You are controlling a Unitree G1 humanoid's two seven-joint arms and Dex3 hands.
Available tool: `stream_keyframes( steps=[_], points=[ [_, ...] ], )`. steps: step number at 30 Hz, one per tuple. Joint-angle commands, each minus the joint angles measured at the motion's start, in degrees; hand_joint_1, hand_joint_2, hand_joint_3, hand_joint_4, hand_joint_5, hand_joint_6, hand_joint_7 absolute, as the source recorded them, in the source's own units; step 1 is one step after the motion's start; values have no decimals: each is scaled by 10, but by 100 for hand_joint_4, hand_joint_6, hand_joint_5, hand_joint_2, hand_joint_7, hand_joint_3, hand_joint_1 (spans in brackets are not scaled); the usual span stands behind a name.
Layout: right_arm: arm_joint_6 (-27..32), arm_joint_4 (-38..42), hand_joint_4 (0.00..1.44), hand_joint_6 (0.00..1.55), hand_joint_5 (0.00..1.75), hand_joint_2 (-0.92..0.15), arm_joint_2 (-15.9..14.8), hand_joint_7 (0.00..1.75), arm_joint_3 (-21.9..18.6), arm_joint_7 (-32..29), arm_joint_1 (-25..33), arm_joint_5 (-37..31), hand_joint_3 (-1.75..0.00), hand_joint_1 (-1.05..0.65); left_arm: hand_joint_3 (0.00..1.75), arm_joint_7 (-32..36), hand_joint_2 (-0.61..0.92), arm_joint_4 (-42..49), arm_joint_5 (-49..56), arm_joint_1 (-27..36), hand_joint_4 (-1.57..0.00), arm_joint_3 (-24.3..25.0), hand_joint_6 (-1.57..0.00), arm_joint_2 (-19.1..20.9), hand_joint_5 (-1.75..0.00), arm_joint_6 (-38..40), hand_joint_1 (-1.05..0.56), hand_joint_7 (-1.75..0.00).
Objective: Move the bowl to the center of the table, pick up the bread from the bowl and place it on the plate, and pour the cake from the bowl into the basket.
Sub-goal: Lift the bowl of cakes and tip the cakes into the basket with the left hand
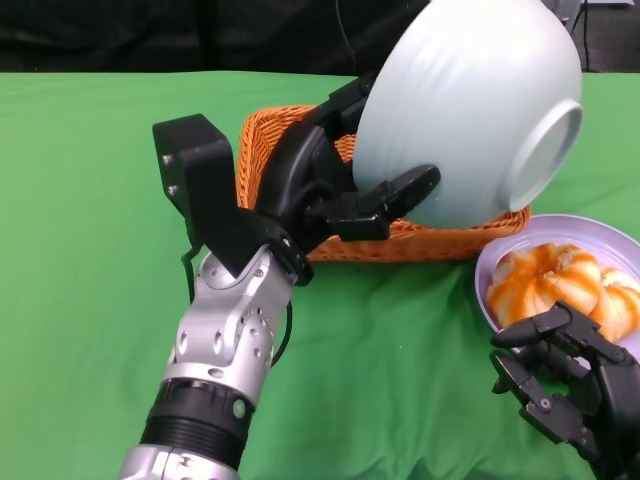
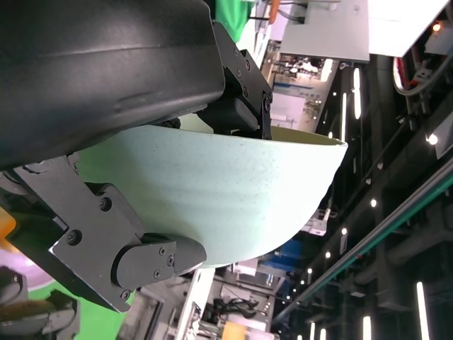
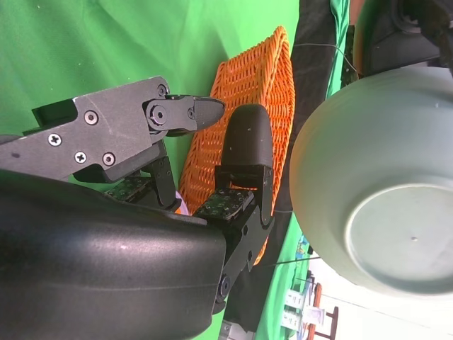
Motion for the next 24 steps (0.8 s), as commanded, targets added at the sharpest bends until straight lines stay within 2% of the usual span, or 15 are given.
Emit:
stream_keyframes(
  steps=[1,24],
  points=[
    [-12,6,67,65,158,-85,-9,120,-2,1,-1,3,-31,-17,95,-11,70,-19,-22,-4,-71,12,-71,-3,-170,18,-15,-141],
    [-21,9,68,64,157,-81,-9,125,-2,-20,1,-22,-39,-18,98,-6,74,-4,-56,-20,-68,58,-73,-11,-169,89,-8,-140]
  ],
)
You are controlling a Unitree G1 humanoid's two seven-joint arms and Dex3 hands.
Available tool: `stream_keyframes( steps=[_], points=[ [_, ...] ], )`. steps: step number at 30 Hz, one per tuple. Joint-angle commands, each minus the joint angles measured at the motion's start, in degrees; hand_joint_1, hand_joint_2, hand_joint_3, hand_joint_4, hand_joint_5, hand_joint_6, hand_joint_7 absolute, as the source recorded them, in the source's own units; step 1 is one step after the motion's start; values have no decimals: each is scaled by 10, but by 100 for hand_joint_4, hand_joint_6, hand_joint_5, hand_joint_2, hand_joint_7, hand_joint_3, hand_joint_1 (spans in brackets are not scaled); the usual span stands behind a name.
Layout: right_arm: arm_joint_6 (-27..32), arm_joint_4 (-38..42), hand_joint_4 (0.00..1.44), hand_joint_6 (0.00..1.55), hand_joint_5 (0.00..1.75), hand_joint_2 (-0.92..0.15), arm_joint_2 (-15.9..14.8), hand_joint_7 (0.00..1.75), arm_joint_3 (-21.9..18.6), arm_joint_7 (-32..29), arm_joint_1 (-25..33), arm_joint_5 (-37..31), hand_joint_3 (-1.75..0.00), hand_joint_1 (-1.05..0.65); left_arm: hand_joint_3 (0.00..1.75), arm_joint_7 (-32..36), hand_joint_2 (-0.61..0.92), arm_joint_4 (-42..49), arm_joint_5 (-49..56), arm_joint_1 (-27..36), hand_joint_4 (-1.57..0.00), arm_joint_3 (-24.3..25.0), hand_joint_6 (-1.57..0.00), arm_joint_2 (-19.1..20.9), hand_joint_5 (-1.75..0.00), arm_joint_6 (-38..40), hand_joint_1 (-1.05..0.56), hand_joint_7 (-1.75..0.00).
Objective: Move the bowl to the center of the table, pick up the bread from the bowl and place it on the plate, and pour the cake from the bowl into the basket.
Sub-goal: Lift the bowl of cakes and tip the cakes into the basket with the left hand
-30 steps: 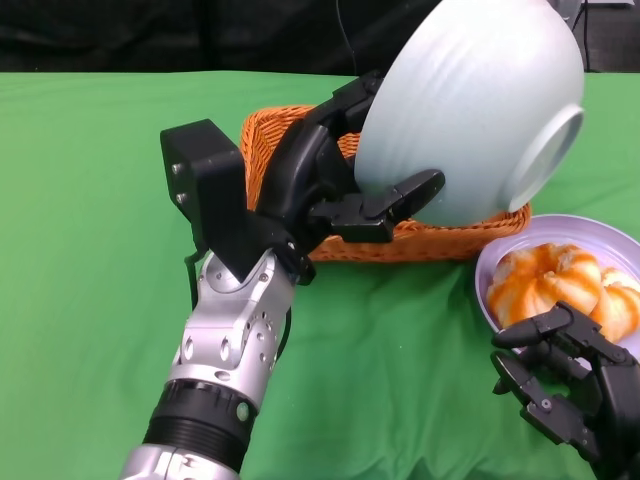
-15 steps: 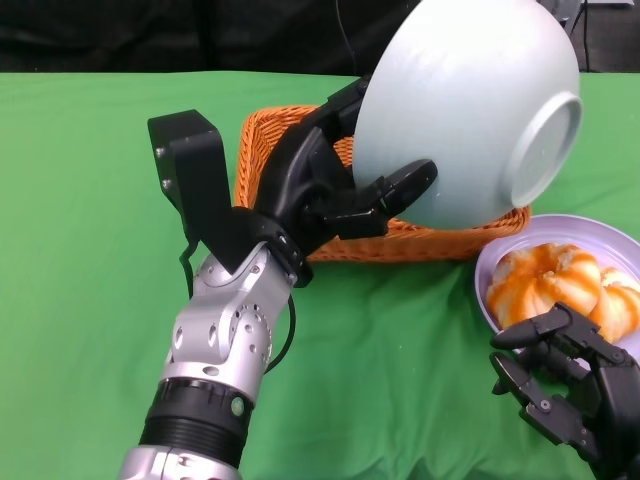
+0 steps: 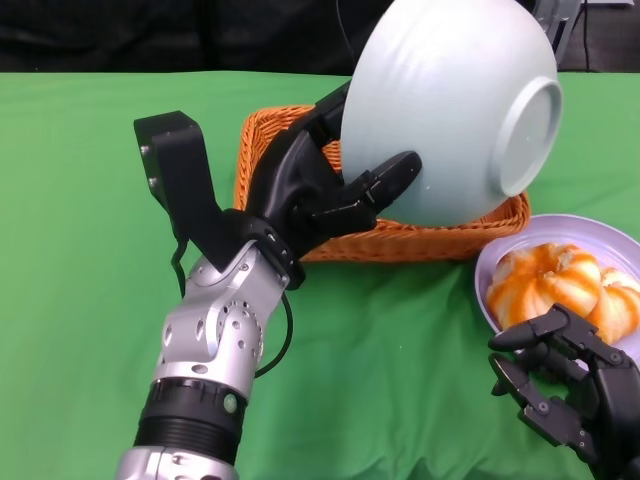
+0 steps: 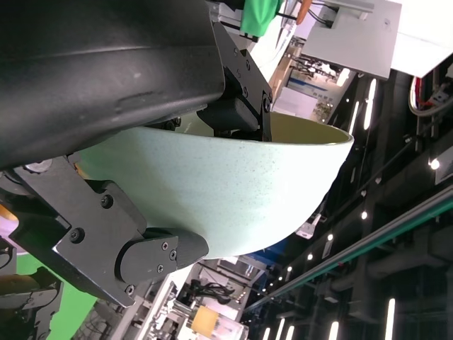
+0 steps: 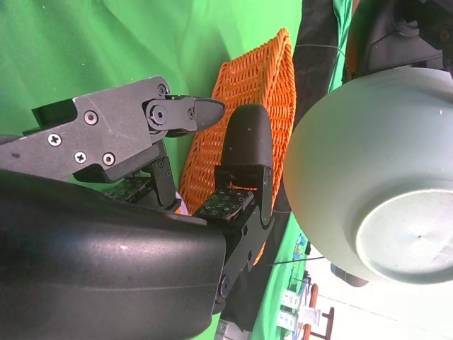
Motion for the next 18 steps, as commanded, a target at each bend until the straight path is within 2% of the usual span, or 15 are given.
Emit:
stream_keyframes(
  steps=[1,9,18],
  points=[
    [-5,0,68,64,157,-80,-9,126,-2,-10,2,-5,-40,-18,98,-6,74,10,-14,-22,-68,12,-73,-2,-169,1,-8,-140],
    [-10,8,69,62,156,-78,-8,128,0,-9,-1,-2,-44,-18,101,-14,72,43,-13,-48,-66,25,-73,2,-171,-7,-8,-140],
    [-10,12,68,63,157,-77,-7,127,2,-19,-4,-11,-48,-16,94,-24,76,61,-39,-74,-69,45,-73,5,-168,20,-9,-139]
  ],
)
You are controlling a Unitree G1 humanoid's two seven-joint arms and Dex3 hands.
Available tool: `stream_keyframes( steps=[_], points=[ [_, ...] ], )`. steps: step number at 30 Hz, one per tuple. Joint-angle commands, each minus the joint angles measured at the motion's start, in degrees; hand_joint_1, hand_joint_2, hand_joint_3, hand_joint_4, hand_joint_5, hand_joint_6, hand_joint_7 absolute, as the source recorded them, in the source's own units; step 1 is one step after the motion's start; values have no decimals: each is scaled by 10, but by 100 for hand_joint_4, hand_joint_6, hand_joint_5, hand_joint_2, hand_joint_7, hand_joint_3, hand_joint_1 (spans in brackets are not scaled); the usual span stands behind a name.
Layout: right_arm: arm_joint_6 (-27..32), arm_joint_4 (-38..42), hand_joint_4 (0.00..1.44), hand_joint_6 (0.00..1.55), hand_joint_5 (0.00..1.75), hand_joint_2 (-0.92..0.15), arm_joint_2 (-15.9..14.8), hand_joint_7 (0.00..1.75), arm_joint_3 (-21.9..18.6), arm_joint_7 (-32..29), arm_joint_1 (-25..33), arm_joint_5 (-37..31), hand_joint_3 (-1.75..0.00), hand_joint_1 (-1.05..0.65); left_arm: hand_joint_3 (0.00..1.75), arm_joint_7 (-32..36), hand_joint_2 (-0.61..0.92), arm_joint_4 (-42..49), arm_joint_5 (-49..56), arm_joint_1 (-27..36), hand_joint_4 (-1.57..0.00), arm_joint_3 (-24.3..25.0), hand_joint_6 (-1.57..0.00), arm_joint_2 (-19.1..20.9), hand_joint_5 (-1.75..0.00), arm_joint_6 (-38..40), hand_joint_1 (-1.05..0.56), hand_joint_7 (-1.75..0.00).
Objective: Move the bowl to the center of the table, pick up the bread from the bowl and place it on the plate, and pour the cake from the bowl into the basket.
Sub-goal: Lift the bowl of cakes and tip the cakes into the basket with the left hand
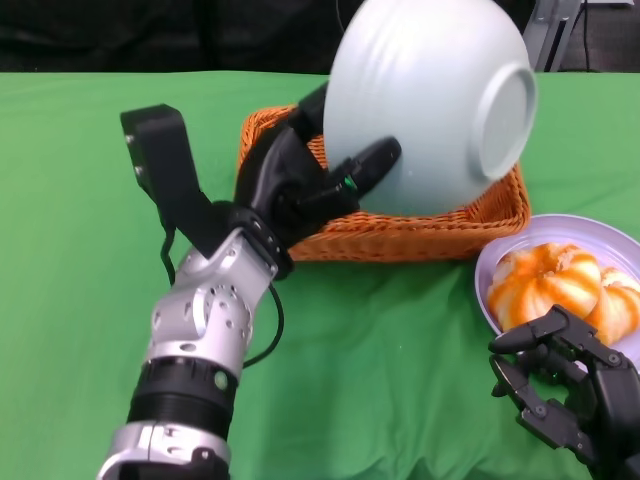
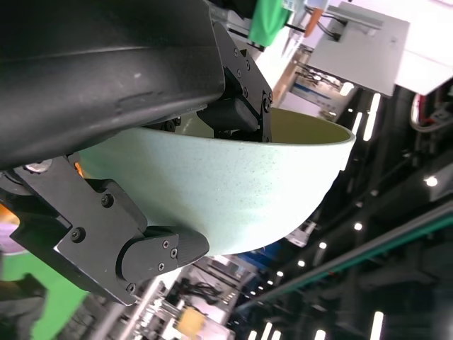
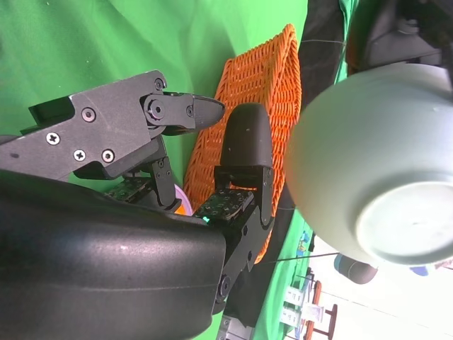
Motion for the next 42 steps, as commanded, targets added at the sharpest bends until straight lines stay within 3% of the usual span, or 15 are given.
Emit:
stream_keyframes(
  steps=[1,8,24,35,42],
  points=[
    [-10,6,69,63,157,-77,-6,128,1,-6,-3,-3,-48,-16,94,-13,76,2,-22,-32,-68,9,-72,-7,-168,10,-9,-139],
    [-10,9,69,63,157,-76,-2,127,1,-5,-3,2,-49,-17,91,-29,77,14,-41,-40,-62,16,-68,-5,-174,19,-9,-144],
    [-14,19,69,63,158,-72,0,130,2,-16,-9,-6,-55,-16,62,-18,92,18,-75,-52,-62,42,-62,-5,-171,80,-18,-150],
    [-27,31,69,62,158,-72,-3,130,1,-12,-15,-6,-56,-17,60,-1,92,3,-84,-50,-59,52,-58,-11,-170,112,-20,-148],
    [-23,28,68,63,156,-72,-4,128,2,-10,-12,-2,-55,-17,65,-20,92,-7,-62,-42,-58,33,-58,-7,-174,83,-16,-151]
  ],
)
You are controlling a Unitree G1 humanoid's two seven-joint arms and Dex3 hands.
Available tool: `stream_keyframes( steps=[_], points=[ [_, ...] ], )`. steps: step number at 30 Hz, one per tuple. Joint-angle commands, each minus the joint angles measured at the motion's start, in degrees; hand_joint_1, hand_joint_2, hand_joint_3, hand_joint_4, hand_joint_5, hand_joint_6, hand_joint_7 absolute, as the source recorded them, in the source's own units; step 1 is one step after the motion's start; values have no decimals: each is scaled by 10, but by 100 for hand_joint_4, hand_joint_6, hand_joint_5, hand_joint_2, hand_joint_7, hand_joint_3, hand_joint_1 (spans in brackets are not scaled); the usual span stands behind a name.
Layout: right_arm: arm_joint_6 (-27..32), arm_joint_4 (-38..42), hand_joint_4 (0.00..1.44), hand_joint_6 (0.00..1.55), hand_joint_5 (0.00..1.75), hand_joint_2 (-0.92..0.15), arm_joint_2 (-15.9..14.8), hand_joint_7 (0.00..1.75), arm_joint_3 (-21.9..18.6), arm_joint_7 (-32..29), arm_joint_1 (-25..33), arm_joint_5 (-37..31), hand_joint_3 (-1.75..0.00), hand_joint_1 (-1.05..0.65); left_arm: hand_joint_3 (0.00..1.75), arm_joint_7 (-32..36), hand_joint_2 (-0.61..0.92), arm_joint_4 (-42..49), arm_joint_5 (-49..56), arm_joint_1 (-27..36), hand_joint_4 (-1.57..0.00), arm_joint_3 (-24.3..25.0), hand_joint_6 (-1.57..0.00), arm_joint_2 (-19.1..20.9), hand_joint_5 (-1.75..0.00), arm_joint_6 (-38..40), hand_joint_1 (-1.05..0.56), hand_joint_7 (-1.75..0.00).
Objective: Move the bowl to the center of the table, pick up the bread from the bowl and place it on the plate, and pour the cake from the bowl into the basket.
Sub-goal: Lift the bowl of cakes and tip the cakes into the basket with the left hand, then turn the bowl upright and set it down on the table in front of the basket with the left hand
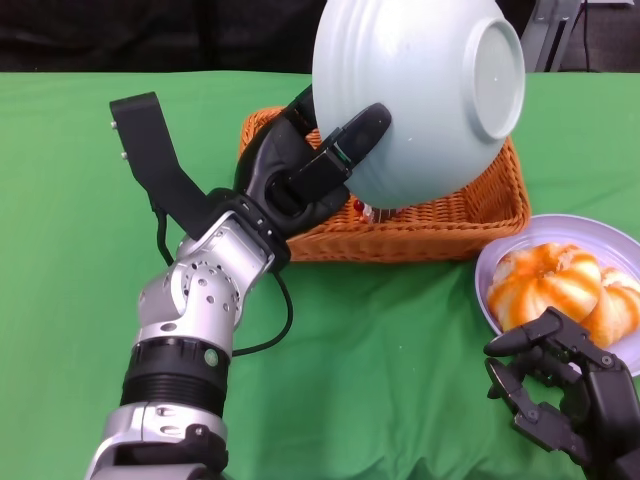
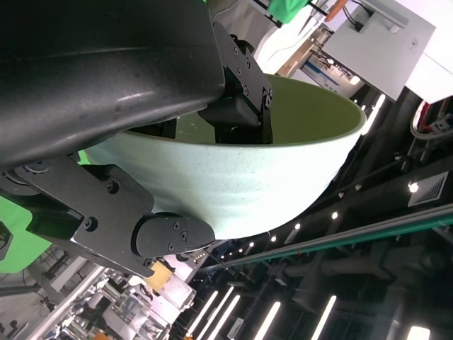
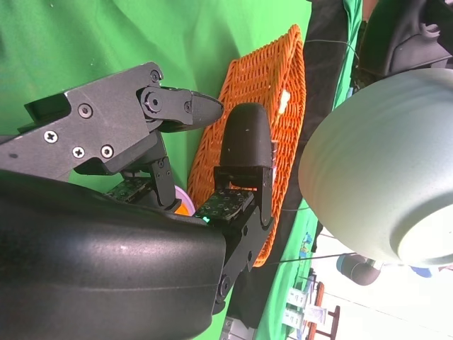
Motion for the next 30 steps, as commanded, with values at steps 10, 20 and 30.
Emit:
stream_keyframes(
  steps=[10,20,30],
  points=[
    [-13,2,68,63,158,-72,-7,127,-1,4,-4,9,-55,-18,93,-57,71,-11,129,0,-69,-78,-70,20,-173,-238,-16,-144],
    [8,-20,66,63,158,-80,-8,124,-1,15,-4,22,-42,-17,89,-25,73,34,268,6,-66,-126,-68,48,-175,-508,-12,-145],
    [37,-41,69,67,154,-80,-8,120,-3,-4,-8,9,-39,-19,74,57,82,89,353,-7,-69,-143,-67,71,-175,-627,-12,-144]
  ],
)
